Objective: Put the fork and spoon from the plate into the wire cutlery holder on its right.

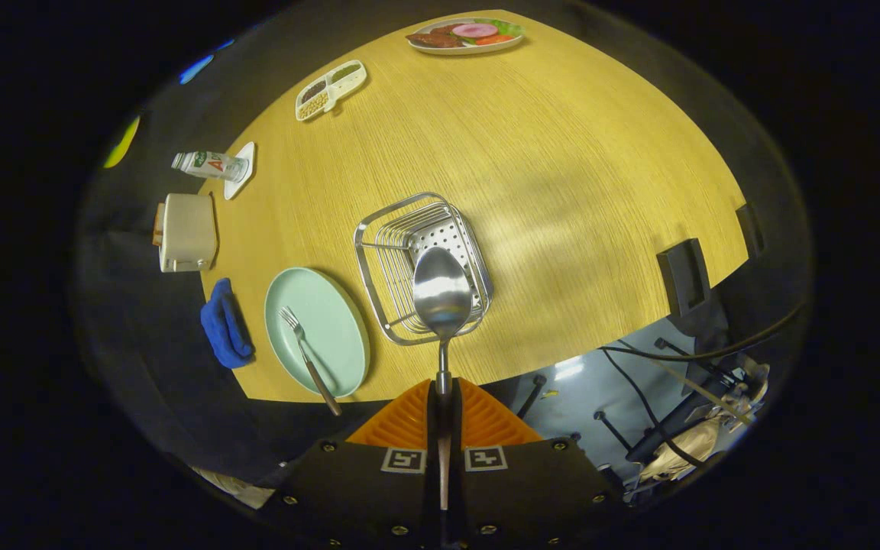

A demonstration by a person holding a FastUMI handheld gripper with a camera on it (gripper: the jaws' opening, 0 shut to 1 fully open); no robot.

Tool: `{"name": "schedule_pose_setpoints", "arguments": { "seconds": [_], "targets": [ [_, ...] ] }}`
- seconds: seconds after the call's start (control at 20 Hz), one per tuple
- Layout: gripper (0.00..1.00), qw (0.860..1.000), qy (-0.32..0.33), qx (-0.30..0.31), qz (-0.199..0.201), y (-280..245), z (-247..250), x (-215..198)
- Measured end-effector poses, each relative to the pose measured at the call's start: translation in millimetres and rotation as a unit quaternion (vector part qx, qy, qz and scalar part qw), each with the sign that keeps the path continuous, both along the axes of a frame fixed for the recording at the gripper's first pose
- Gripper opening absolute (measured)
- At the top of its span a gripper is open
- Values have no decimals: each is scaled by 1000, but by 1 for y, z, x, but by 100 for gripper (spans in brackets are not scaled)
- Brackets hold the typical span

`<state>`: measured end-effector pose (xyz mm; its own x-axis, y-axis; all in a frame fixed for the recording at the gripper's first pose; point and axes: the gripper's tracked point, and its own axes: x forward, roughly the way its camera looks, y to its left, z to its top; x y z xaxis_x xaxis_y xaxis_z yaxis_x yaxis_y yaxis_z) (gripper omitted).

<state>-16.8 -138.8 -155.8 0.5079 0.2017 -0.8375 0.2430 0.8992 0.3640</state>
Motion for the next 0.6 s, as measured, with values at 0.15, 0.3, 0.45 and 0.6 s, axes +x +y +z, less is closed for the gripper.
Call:
{"name": "schedule_pose_setpoints", "arguments": {
  "seconds": [0.15,0.3,0.45,0.6],
  "targets": [
    [11,1000,-10,2,0,1,12,9],
    [14,1000,-17,-7,-1,1,23,10],
    [14,1000,-17,-13,9,5,28,2],
    [20,999,-23,-17,13,7,35,-11]
  ]
}}
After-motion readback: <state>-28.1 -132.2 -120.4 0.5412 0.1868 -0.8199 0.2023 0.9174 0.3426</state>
